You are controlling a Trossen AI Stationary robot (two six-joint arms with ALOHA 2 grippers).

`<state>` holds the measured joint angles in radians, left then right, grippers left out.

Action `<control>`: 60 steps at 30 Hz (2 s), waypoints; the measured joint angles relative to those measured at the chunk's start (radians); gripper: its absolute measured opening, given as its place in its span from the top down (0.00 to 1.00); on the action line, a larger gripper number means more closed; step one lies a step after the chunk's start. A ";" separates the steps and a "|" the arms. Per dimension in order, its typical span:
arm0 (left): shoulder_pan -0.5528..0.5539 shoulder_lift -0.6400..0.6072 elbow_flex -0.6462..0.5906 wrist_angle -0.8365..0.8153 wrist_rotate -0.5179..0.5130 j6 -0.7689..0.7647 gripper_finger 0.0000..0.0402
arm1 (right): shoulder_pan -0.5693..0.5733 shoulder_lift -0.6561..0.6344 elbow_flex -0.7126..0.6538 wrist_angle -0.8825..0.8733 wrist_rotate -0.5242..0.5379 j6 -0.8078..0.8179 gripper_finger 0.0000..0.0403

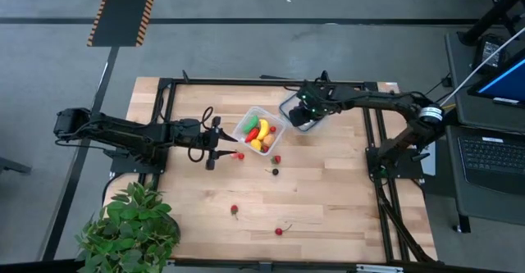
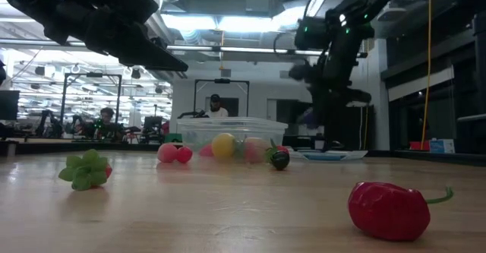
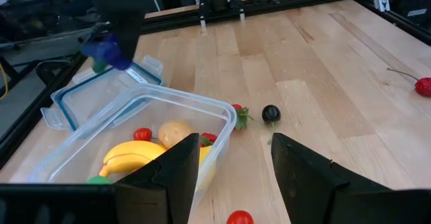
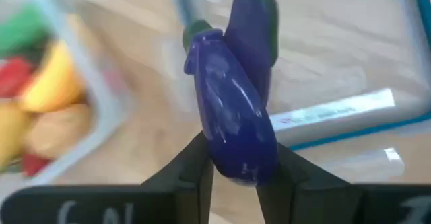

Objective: Pick and placing Produce into tupperware
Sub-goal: Put the purple eggplant into the transparent container

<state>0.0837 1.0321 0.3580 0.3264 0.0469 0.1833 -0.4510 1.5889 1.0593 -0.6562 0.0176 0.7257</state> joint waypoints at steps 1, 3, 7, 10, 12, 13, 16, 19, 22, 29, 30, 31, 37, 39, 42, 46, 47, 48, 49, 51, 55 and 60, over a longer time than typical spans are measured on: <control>0.000 0.000 0.000 0.000 0.000 0.000 0.56 | 0.004 -0.014 0.000 0.006 -0.001 -0.005 0.78; 0.000 0.000 0.000 0.000 0.000 -0.001 0.56 | 0.010 -0.041 0.000 0.012 -0.014 -0.019 0.79; 0.000 0.000 0.000 0.000 0.000 -0.007 0.56 | 0.033 -0.085 0.001 0.040 -0.036 -0.035 0.84; 0.000 0.000 0.000 0.000 0.000 -0.023 0.56 | 0.056 -0.102 0.001 0.038 -0.048 -0.047 0.87; 0.000 0.000 0.000 0.000 0.000 -0.024 0.56 | 0.075 -0.107 0.001 0.038 -0.056 -0.049 0.87; 0.000 0.000 0.000 0.000 0.000 -0.024 0.56 | 0.086 -0.107 0.001 0.038 -0.070 -0.052 0.87; 0.000 0.000 0.000 0.000 0.000 -0.024 0.56 | 0.115 -0.107 0.001 0.038 -0.098 -0.054 0.87; 0.000 0.000 0.000 0.000 0.000 -0.024 0.56 | 0.136 -0.107 0.001 0.039 -0.101 -0.058 0.86; 0.000 0.000 0.000 0.000 0.000 -0.024 0.56 | 0.153 -0.107 0.001 0.058 -0.100 -0.077 0.87; 0.000 0.000 0.000 0.000 -0.001 -0.025 0.56 | 0.199 -0.108 0.002 0.140 -0.103 -0.120 0.87; 0.000 0.000 0.000 0.000 0.000 -0.026 0.56 | 0.207 -0.108 0.002 0.155 -0.110 -0.132 0.87; 0.000 0.000 0.000 0.000 0.000 -0.026 0.55 | 0.215 -0.108 0.002 0.170 -0.118 -0.141 0.87; 0.000 0.000 0.000 0.000 0.000 -0.028 0.56 | 0.274 -0.108 0.002 0.274 -0.128 -0.239 0.87; 0.000 0.000 0.000 0.000 0.000 -0.041 0.56 | 0.291 -0.108 0.002 0.307 -0.146 -0.266 0.87; 0.000 0.000 0.000 0.000 0.000 -0.047 0.56 | 0.317 -0.107 0.002 0.361 -0.181 -0.305 0.87; 0.000 0.000 0.000 0.000 -0.001 -0.051 0.55 | 0.352 -0.106 0.002 0.418 -0.231 -0.358 0.87; 0.000 0.000 0.000 0.000 0.000 -0.052 0.56 | 0.361 -0.106 0.000 0.433 -0.235 -0.367 0.87; 0.000 0.000 0.000 0.000 0.000 -0.053 0.56 | 0.367 -0.106 -0.005 0.451 -0.243 -0.377 0.87; 0.000 0.000 0.000 0.000 0.000 -0.056 0.55 | 0.373 -0.106 -0.016 0.475 -0.256 -0.390 0.87; 0.000 0.000 0.000 0.003 0.000 -0.069 0.56 | 0.379 -0.106 -0.044 0.526 -0.282 -0.396 0.87; 0.000 0.000 0.000 0.005 0.000 -0.073 0.56 | 0.378 -0.106 -0.124 0.629 -0.300 -0.395 0.87; 0.000 0.000 0.000 0.006 0.000 -0.077 0.56 | 0.369 -0.104 -0.194 0.741 -0.303 -0.398 0.87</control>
<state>0.0837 1.0318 0.3580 0.3321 0.0465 0.1060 -0.0823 1.4849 0.8651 0.0849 -0.2854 0.3278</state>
